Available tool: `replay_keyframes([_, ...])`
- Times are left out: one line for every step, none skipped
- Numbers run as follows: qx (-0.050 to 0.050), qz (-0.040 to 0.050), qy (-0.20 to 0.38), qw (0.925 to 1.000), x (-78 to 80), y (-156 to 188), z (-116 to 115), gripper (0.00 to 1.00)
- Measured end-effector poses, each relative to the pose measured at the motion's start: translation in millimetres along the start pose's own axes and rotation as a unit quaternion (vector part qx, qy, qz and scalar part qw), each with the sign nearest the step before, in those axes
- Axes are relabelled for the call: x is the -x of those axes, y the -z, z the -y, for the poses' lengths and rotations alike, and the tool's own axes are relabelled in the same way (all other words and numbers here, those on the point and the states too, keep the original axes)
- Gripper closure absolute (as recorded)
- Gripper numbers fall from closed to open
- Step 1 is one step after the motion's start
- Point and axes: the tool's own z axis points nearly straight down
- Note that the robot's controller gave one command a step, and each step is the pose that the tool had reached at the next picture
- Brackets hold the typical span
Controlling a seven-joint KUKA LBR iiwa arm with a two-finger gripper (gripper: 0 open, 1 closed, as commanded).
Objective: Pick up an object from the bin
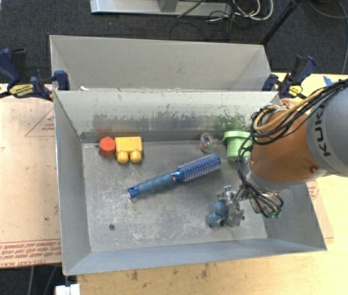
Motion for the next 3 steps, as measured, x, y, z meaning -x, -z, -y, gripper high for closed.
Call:
replay_keyframes([-0.002, 0.0051, 0.024, 0.9997, -11.8, 158, -13, 1.00])
replay_keyframes([0.000, 0.0013, 0.023, 0.9997, -13.2, 154, -13, 0.00])
replay_keyframes([0.002, -0.0030, 0.015, 0.9999, 13.3, 28, -61, 0.00])
